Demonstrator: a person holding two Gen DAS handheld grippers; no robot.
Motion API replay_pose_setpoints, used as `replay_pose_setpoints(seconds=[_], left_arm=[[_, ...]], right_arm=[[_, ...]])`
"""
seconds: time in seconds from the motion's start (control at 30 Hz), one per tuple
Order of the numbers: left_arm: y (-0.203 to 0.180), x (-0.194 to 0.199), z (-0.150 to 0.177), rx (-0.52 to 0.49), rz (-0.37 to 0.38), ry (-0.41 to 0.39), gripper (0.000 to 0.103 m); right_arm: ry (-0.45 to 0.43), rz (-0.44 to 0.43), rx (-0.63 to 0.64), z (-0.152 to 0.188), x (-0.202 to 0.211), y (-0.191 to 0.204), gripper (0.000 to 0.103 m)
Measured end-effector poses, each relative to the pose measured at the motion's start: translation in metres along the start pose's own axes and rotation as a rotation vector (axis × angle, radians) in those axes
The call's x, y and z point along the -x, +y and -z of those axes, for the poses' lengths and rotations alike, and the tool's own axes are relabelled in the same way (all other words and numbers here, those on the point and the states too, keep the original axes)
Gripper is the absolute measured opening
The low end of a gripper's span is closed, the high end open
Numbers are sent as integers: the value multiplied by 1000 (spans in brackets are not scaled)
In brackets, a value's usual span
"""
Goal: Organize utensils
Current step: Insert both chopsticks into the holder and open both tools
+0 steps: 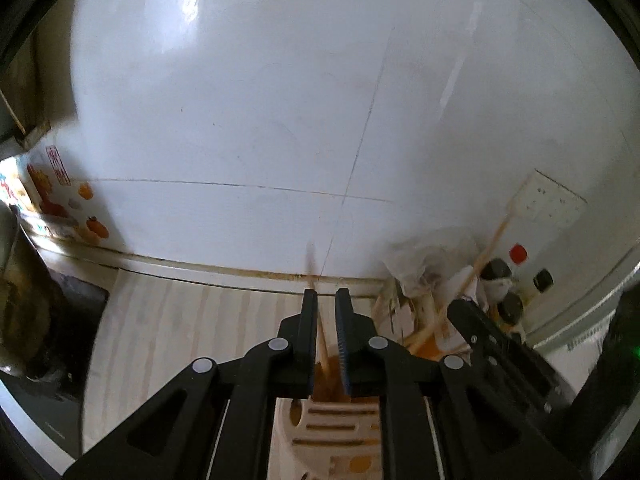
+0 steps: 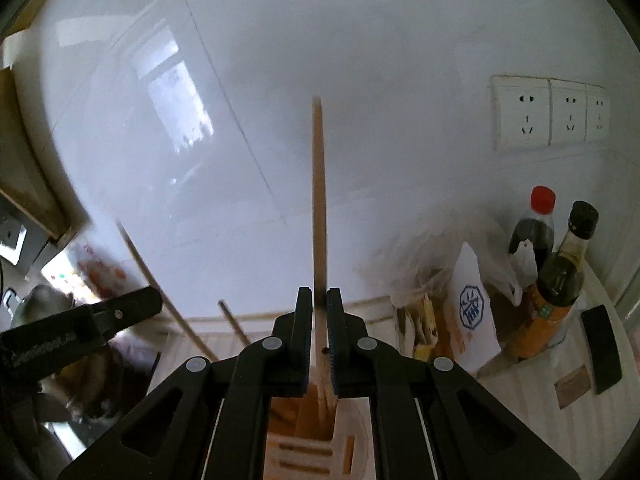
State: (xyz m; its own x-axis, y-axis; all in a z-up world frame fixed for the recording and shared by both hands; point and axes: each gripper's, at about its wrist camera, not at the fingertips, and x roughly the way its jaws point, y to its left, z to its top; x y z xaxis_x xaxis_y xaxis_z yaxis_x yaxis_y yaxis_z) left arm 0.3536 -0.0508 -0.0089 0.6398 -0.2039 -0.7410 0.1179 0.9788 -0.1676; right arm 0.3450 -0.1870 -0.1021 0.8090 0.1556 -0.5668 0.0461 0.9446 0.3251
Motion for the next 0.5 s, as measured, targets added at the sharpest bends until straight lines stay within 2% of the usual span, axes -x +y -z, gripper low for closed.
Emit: replay_pose_setpoints(seconds=[0.07, 0.1, 0.13, 0.17, 0.2, 0.23, 0.33, 0.37, 0.4, 0.5], left_arm=[[1, 12, 2, -14, -21, -15, 11], [1, 17, 3, -20, -32, -21, 18], [3, 22, 4, -24, -56, -26, 36], [5, 27, 6, -23, -76, -30, 50], [9, 35, 9, -19, -85, -42, 75], [13, 39, 11, -14, -96, -52, 82], [23, 49, 23, -15, -125, -48, 85], [26, 51, 27, -17, -137, -42, 89], [29, 52, 33, -18, -151, -36, 100], [35, 56, 53, -29, -173, -31, 103]], right_arm=[[9, -19, -3, -1, 11, -3, 27], [1, -16, 1, -2, 19, -3, 31], [-2, -14, 3, -2, 24, -4, 35], [-8, -17, 1, -3, 34, -6, 37], [-10, -11, -2, -3, 39, -8, 39], [-12, -6, -9, -4, 49, -10, 44], [-14, 22, -35, -2, 70, -17, 54], [-12, 24, -43, -1, 76, -19, 57], [-7, 38, -51, 2, 82, -22, 59], [10, 73, -83, 16, 99, -30, 70]])
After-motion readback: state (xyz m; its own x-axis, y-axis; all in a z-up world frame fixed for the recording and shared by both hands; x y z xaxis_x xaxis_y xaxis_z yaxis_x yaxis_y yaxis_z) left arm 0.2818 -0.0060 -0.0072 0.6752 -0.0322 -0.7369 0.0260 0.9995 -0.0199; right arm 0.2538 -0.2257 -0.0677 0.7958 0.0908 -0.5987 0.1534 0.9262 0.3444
